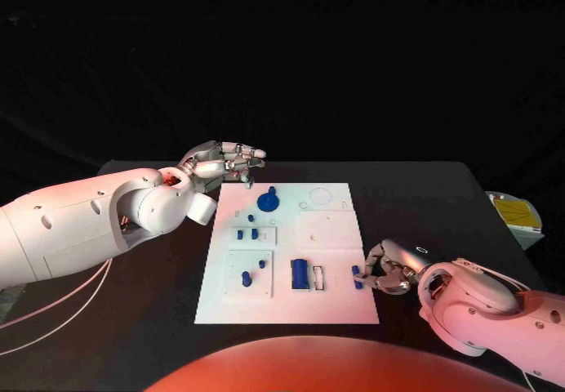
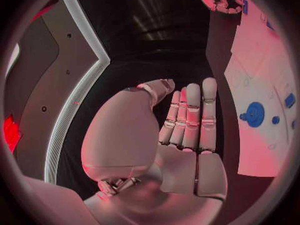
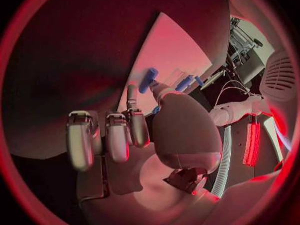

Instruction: Assemble the parts on the task board

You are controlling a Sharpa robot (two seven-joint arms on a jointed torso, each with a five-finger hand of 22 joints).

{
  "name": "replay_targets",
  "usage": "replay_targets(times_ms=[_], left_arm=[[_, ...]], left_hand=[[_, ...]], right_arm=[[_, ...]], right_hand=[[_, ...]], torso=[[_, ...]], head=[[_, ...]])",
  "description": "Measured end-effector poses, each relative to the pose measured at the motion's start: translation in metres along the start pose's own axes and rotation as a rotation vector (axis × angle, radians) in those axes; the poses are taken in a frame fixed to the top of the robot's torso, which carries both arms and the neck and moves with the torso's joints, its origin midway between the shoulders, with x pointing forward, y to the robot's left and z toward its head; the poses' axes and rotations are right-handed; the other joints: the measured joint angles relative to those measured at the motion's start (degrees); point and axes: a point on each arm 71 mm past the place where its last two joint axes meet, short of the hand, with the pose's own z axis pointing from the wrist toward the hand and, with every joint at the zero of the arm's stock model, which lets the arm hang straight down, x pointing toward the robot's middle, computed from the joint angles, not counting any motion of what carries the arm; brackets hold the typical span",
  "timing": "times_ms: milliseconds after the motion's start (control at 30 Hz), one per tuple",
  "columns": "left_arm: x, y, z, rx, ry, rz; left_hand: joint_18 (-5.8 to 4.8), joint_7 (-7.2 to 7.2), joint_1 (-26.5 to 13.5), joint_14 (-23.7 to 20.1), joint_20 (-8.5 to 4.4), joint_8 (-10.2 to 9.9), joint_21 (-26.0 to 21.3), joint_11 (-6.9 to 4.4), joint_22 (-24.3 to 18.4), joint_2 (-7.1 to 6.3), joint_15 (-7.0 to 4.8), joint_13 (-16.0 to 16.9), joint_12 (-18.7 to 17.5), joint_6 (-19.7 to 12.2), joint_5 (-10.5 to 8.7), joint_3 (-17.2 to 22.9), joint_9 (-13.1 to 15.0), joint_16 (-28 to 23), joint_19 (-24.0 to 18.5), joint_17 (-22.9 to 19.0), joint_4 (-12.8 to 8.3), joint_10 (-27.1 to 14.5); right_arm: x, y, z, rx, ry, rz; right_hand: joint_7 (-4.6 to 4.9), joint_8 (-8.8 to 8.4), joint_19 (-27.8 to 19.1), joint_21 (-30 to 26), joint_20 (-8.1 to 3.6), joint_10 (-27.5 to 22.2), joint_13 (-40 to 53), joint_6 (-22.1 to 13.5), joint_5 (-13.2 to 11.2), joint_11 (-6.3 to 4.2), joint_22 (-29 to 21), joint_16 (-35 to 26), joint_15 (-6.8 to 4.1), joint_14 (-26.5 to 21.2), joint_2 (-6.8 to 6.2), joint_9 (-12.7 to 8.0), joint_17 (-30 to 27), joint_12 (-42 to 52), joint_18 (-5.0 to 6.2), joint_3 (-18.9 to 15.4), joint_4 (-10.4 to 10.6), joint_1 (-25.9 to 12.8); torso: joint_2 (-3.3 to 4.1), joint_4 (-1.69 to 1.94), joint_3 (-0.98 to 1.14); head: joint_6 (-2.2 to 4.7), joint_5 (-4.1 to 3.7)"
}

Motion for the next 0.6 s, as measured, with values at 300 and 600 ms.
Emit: replay_targets(times_ms=[300, 600], left_arm=[[0.000, 0.000, 0.000, -0.001, 0.000, 0.000], [0.000, 0.000, 0.000, -0.002, 0.000, 0.001]], left_hand=[[0.00, 0.00, 0.0, -0.1, 0.00, 0.0, 0.0, 0.00, 0.0, 0.00, 0.10, 0.0, 0.1, 0.0, 0.00, 0.0, 0.0, 0.0, 0.0, 0.0, 0.0, 0.0], [0.00, 0.00, 0.0, -0.1, 0.00, 0.0, 0.0, 0.00, 0.0, 0.00, 0.10, 0.0, 0.1, 0.0, 0.00, 0.0, 0.0, 0.0, 0.0, 0.0, 0.0, 0.0]], right_arm=[[0.006, 0.010, 0.002, -0.020, 0.006, -0.009], [0.008, 0.015, 0.006, -0.032, 0.002, -0.013]], right_hand=[[-0.13, 0.13, 0.0, 0.0, 0.00, 0.0, 0.0, 0.1, -0.3, 0.00, 0.0, 0.0, 0.00, 0.0, 0.00, 0.2, 0.0, 0.0, 0.00, -0.5, -0.2, -0.4], [-0.47, 0.22, 0.0, 0.2, 0.00, 0.0, 0.0, 0.5, -0.5, 0.00, 0.0, 0.0, 0.00, 0.0, 1.01, 0.7, 0.0, 0.0, 0.00, 0.8, -2.0, 6.5]], torso=[[0.01, -0.02, 0.05], [0.03, -0.03, 0.05]], head=[[0.00, 0.14], [0.00, 0.18]])
